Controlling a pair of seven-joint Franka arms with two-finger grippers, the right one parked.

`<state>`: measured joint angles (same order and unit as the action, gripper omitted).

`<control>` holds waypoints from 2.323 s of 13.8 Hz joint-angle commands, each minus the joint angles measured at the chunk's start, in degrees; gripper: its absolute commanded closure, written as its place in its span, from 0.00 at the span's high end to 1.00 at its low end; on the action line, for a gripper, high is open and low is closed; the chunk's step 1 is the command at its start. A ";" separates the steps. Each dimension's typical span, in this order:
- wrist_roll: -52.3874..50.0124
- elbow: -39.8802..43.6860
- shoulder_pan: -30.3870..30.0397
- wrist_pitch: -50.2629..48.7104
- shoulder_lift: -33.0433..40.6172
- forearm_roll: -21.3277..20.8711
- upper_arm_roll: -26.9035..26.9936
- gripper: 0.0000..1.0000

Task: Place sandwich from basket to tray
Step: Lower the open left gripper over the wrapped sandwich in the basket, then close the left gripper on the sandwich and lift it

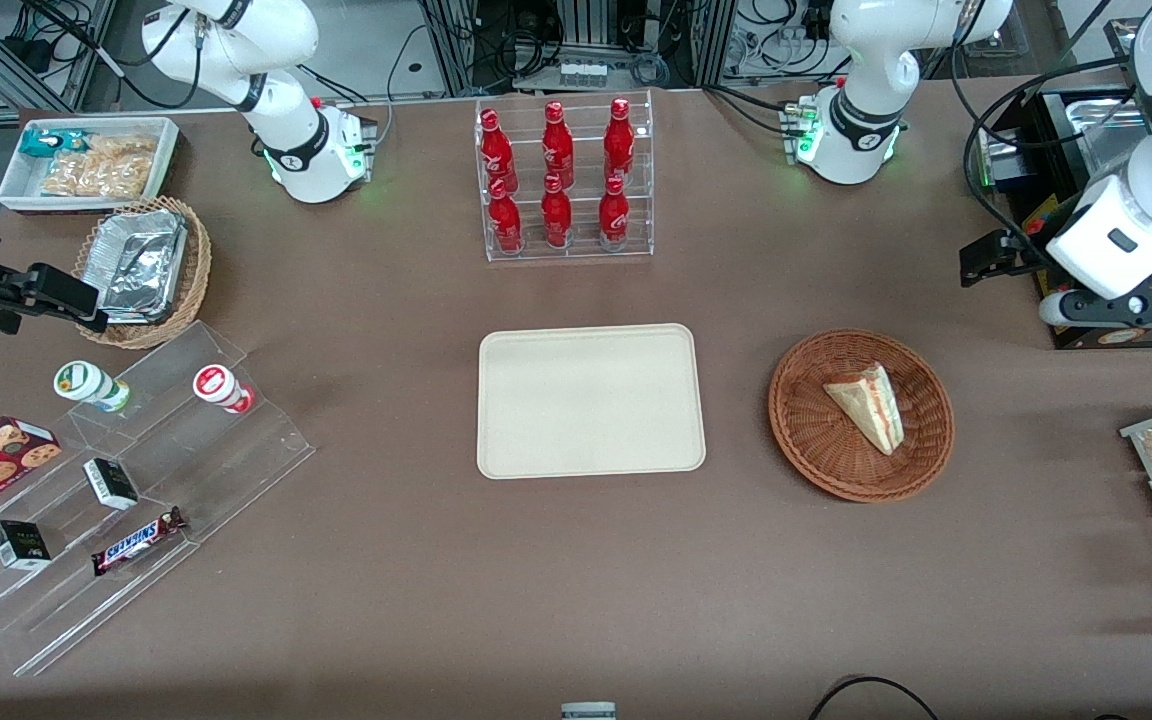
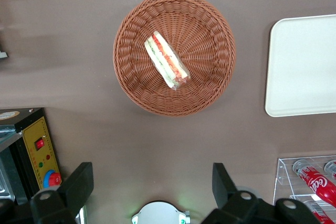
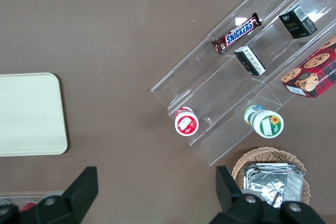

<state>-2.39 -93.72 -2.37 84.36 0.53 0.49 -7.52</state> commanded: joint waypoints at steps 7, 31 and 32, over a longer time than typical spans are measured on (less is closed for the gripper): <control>0.90 -7.52 0.17 2.81 -0.08 -0.32 -1.00 1.00; -40.76 -36.10 1.31 55.12 -12.91 0.47 -1.27 1.00; -40.85 -36.10 1.23 55.90 -13.27 0.47 -1.18 0.99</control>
<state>-42.28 -129.58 -1.02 138.54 -12.12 0.54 -8.79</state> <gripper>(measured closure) 0.000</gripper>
